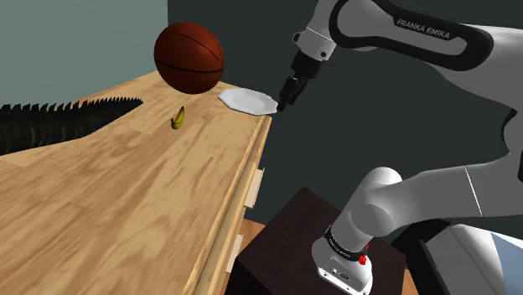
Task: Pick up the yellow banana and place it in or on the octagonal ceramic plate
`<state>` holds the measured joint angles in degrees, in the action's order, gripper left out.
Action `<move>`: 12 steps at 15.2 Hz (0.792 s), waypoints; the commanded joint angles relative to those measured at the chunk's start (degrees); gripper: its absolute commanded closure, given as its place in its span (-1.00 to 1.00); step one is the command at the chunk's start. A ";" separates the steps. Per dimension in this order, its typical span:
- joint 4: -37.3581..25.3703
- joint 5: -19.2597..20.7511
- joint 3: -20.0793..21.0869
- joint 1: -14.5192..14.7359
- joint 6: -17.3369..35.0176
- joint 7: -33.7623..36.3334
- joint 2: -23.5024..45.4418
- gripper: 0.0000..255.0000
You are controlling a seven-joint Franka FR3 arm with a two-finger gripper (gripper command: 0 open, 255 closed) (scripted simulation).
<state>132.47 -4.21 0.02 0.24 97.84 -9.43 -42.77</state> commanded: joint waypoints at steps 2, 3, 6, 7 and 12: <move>-0.74 -0.96 1.60 -0.19 -0.28 3.38 1.16 -1.00; -1.60 -1.92 3.20 -0.44 -0.54 6.72 2.45 -1.00; -4.88 -4.54 7.66 -1.18 -1.18 16.69 7.02 -1.00; -6.19 -5.32 9.08 -1.47 -1.35 19.98 8.76 -1.00; -14.18 -8.17 15.34 -2.89 -1.95 36.37 18.79 -1.00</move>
<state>119.49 -11.70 13.96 -2.48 95.91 22.97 -25.69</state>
